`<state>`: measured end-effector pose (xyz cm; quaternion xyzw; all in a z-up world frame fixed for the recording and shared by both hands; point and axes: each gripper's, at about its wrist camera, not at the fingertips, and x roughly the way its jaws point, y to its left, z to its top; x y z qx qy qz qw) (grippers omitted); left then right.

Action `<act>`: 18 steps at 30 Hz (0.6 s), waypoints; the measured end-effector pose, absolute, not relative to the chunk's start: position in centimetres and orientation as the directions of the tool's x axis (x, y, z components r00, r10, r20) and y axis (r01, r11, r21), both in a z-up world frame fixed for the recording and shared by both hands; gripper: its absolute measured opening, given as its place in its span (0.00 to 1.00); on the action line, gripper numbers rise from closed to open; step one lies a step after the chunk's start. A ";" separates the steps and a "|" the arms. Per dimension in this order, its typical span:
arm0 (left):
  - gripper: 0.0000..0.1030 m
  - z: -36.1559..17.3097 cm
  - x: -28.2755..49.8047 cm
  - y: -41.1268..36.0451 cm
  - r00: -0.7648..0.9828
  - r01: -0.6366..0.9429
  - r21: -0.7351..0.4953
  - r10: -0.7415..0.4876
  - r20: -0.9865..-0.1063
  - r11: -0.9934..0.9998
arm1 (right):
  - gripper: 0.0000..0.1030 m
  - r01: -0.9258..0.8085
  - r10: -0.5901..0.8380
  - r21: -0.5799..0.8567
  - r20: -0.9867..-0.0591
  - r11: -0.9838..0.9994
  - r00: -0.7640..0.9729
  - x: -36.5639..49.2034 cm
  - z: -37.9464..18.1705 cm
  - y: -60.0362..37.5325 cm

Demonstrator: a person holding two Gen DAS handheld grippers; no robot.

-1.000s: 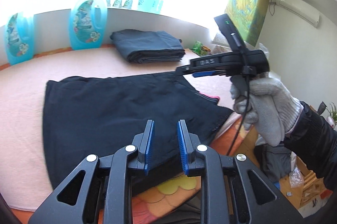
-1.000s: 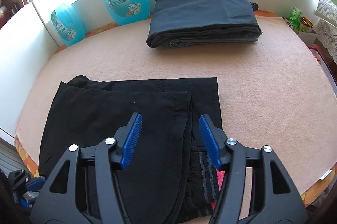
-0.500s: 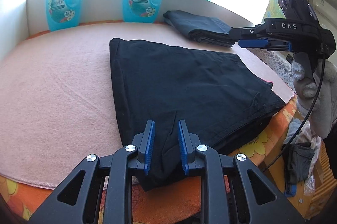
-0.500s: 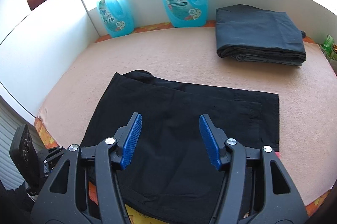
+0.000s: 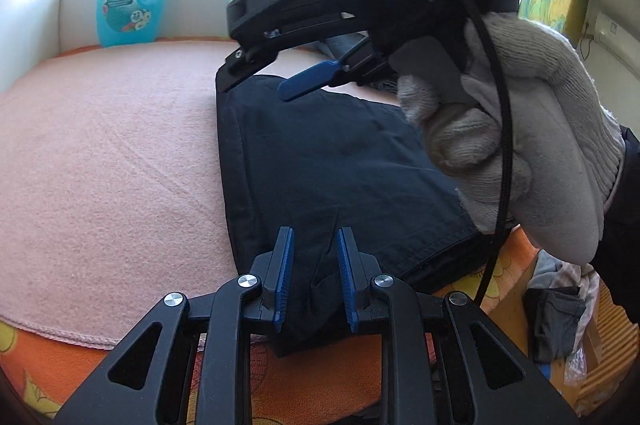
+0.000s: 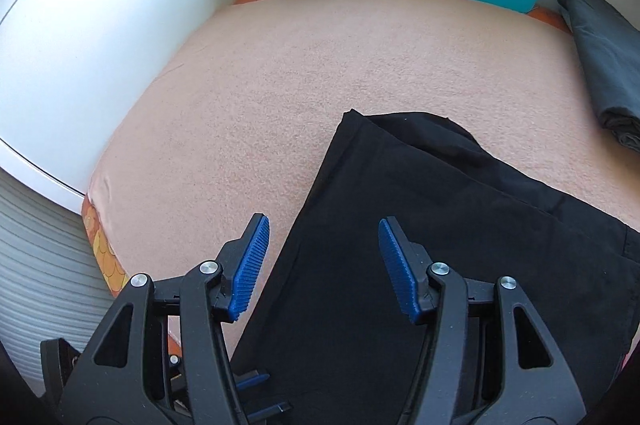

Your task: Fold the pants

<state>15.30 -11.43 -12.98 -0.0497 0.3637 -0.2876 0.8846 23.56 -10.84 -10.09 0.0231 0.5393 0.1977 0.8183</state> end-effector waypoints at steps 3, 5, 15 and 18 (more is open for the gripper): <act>0.20 -13.1 15.2 -10.9 0.571 0.467 -0.320 -0.557 -0.603 0.824 | 0.58 -0.296 0.292 0.203 -0.908 0.934 0.301 24.7 -11.0 -9.2; 0.20 -13.1 15.1 -10.3 0.570 0.465 -0.338 -0.569 -0.593 0.818 | 0.58 -0.288 0.257 0.175 -0.926 0.941 0.276 25.2 -11.6 -8.5; 0.45 -12.6 15.0 -7.5 0.601 0.410 -0.359 -0.545 -0.585 0.838 | 0.60 -0.295 0.114 0.046 -0.969 0.954 0.220 25.9 -13.1 -6.6; 0.48 -13.1 15.6 -7.1 0.587 0.382 -0.386 -0.543 -0.601 0.840 | 0.60 -0.314 0.070 -0.004 -0.972 0.950 0.225 25.6 -13.4 -5.6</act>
